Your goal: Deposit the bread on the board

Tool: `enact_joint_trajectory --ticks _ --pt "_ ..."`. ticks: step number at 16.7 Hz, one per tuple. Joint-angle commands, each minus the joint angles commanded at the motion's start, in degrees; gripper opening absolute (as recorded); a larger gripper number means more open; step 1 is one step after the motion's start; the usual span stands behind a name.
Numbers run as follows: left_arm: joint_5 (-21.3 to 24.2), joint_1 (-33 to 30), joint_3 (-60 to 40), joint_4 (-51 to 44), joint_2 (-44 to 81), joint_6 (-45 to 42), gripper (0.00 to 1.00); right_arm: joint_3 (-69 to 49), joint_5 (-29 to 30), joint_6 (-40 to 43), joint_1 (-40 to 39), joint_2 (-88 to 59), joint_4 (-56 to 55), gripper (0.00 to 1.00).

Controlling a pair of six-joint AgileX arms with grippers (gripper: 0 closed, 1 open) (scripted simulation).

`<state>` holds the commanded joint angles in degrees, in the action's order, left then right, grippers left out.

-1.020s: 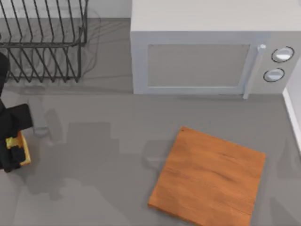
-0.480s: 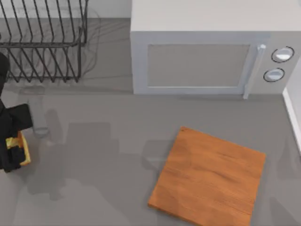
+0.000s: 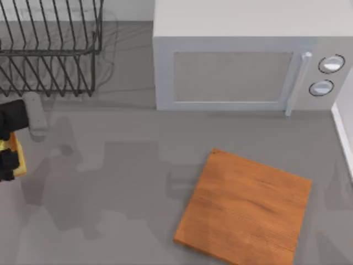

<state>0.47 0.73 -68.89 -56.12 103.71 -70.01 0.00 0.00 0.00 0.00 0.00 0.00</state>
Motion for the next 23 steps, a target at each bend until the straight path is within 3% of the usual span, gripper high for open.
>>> enact_joint_trajectory --ticks 4,13,18,23 --pt "-0.16 0.04 -5.46 -8.47 -3.7 0.46 0.0 0.0 0.0 0.0 0.0 0.0 0.0 1.0" --pt "-0.13 -0.73 -6.42 -9.1 -3.51 3.42 0.0 0.0 0.0 0.0 0.0 0.0 0.0 1.0" --pt "0.08 -5.26 -9.78 -9.8 -1.02 19.12 0.0 0.0 0.0 0.0 0.0 0.0 0.0 1.0" --pt "0.36 -12.75 -15.37 -10.98 3.18 45.61 0.0 0.0 0.0 0.0 0.0 0.0 0.0 1.0"
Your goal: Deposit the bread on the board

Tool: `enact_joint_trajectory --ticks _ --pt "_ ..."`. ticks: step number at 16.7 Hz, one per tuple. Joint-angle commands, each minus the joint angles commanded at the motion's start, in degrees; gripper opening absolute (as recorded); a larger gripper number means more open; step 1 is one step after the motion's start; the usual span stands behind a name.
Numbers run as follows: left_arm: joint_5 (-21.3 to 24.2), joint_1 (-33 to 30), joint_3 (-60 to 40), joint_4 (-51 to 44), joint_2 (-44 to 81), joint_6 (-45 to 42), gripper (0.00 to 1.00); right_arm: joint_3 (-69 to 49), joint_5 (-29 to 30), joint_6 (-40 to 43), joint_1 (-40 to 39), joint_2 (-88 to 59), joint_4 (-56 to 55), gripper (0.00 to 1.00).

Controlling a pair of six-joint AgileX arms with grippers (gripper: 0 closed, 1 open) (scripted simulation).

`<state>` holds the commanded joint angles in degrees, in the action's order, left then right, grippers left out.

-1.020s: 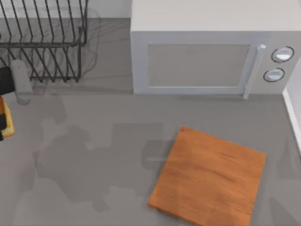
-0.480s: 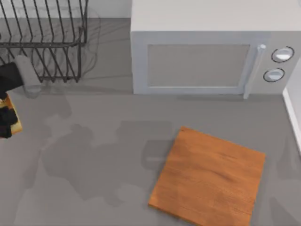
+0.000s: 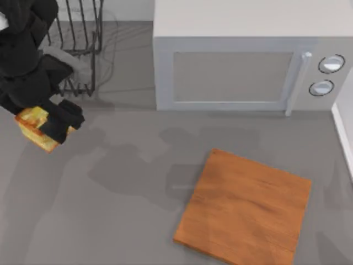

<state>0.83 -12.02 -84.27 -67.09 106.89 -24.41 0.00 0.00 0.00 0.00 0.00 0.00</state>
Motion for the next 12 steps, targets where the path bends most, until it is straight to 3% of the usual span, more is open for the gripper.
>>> enact_joint_trajectory --ticks 12 --pt "0.16 -23.06 -17.5 -3.83 13.53 84.53 0.0 0.0 0.0 0.0 0.0 0.0 0.0 1.0"
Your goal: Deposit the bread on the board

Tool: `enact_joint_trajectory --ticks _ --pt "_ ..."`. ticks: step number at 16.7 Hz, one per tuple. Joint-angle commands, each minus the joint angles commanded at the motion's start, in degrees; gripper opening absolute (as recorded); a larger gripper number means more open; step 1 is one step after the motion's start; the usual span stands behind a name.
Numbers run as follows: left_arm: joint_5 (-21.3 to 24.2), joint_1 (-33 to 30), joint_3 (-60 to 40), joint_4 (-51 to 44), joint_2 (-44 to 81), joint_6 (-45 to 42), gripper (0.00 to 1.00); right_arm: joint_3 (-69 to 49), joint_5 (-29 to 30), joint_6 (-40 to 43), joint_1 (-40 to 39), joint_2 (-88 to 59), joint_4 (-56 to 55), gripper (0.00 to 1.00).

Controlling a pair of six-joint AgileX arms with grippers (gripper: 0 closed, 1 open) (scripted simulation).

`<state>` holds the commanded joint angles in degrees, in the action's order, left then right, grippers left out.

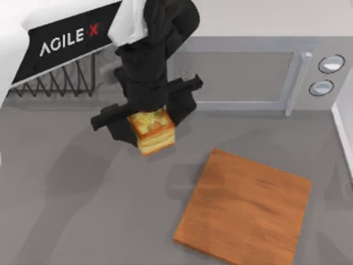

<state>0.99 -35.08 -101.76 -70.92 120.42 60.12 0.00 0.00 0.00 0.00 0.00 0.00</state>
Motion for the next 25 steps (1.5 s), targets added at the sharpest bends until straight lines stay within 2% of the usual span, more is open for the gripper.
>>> enact_joint_trajectory --ticks 7,10,13,15,18,25 --pt "-0.37 -12.26 -9.48 -2.2 7.53 46.64 0.0 0.0 0.0 0.0 0.0 0.0 0.0 1.0" --pt "-0.55 -16.37 -12.69 -2.97 10.11 62.61 0.0 0.0 0.0 0.0 0.0 0.0 0.0 1.0" --pt "-0.72 -19.5 -15.16 -3.57 12.09 74.93 0.0 0.0 0.0 0.0 0.0 0.0 0.0 1.0" --pt "-0.81 -20.97 -16.32 -3.85 13.03 80.79 0.0 0.0 0.0 0.0 0.0 0.0 0.0 1.0" --pt "-0.88 -22.05 -17.18 -4.06 13.72 85.12 0.0 0.0 0.0 0.0 0.0 0.0 0.0 1.0" --pt "-0.85 -21.82 -17.04 -3.98 13.57 85.14 0.0 0.0 0.0 0.0 0.0 0.0 0.0 1.0"
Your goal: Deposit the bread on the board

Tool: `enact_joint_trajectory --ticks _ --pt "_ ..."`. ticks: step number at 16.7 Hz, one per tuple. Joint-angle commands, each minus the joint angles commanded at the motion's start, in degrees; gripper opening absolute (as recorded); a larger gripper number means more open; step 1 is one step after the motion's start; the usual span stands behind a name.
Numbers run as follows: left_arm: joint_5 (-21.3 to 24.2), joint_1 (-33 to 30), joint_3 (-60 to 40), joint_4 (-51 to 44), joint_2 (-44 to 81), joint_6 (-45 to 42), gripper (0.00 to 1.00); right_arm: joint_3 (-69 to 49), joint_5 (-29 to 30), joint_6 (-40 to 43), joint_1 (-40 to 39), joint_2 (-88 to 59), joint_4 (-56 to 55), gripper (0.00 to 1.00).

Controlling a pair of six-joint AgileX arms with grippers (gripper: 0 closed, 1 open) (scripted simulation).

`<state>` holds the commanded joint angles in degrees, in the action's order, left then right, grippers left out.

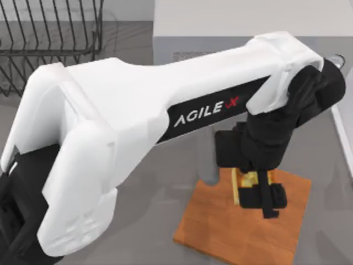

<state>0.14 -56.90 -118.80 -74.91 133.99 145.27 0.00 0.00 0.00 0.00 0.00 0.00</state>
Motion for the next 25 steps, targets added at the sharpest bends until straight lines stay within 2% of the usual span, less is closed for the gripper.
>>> enact_joint_trajectory --ticks 13,19,25 --pt "0.02 -0.29 6.95 8.6 0.83 0.1 0.0 0.0 0.0 0.0 0.0 0.0 0.0 1.0" --pt "-0.02 -0.26 7.8 9.2 1.49 0.13 0.0 0.0 0.0 0.0 0.0 0.0 0.0 1.0" --pt "-0.02 -0.26 7.8 9.2 1.49 0.13 0.45 0.0 0.0 0.0 0.0 0.0 0.0 1.0"
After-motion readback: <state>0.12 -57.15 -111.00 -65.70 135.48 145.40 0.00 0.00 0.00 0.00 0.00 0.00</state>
